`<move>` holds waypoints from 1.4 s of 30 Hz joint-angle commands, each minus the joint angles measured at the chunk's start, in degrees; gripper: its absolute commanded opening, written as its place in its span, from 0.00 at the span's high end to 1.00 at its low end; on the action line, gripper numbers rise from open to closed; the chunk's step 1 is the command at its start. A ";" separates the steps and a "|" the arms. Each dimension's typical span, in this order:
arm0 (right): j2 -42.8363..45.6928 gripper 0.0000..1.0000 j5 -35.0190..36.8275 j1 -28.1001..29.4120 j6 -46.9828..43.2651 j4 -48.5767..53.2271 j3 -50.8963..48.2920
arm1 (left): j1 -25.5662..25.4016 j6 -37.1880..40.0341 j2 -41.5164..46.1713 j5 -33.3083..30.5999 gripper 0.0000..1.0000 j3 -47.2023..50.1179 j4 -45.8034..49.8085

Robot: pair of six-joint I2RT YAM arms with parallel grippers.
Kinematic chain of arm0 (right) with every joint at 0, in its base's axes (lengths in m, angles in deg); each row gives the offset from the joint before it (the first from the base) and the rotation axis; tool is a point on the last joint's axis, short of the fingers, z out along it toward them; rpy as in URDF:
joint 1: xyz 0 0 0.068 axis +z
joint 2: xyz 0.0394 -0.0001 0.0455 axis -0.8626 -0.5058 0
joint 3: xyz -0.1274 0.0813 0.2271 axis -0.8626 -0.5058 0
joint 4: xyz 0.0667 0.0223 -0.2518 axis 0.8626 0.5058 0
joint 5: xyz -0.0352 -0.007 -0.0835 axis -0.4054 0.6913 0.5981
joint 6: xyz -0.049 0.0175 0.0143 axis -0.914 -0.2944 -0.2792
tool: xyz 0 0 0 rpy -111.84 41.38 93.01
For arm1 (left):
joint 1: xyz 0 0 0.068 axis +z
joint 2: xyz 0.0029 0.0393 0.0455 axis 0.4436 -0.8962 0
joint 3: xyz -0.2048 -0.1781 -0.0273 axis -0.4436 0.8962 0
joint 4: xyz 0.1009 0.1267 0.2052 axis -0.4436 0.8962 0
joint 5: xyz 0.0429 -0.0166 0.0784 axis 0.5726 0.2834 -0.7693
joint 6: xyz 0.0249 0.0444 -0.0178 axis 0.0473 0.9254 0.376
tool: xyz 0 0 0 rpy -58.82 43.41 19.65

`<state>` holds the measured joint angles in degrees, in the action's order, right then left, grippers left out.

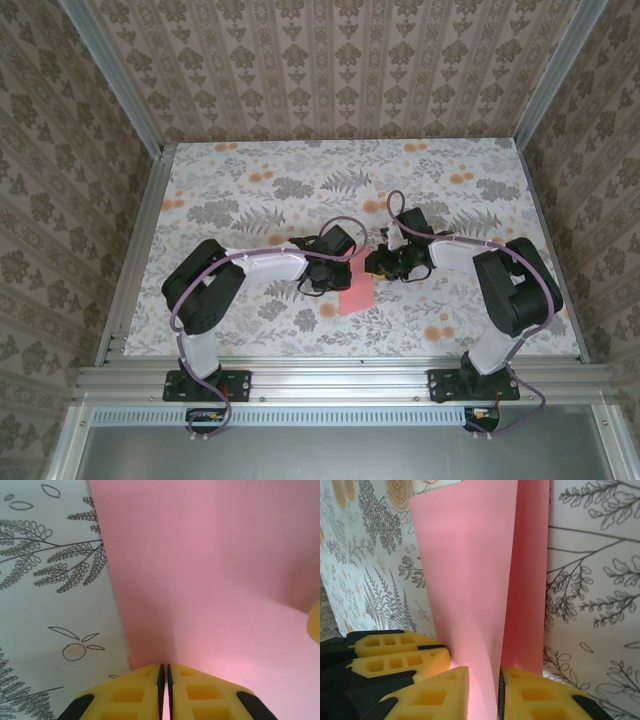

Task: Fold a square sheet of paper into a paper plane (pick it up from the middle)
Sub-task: Third fold the triangle at the center of the table.

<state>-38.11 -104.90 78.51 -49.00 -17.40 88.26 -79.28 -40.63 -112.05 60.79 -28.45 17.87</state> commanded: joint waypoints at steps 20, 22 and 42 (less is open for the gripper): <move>1.63 0.98 -0.32 -0.17 9.58 -4.25 -4.60 | -17.81 19.19 6.90 -19.02 0.45 -4.45 8.80; 1.63 0.98 -0.27 -0.17 9.59 -4.08 -4.52 | -19.64 19.54 6.26 -20.00 0.41 -4.97 9.10; 1.65 0.98 -1.36 -0.15 9.52 -2.52 -2.86 | -22.81 21.53 -3.75 -26.05 0.34 -13.11 15.79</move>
<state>-37.65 -105.67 78.51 -39.97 -20.95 84.15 -101.51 -20.37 -114.33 37.01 -39.91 30.76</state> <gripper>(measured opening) 0.056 0.661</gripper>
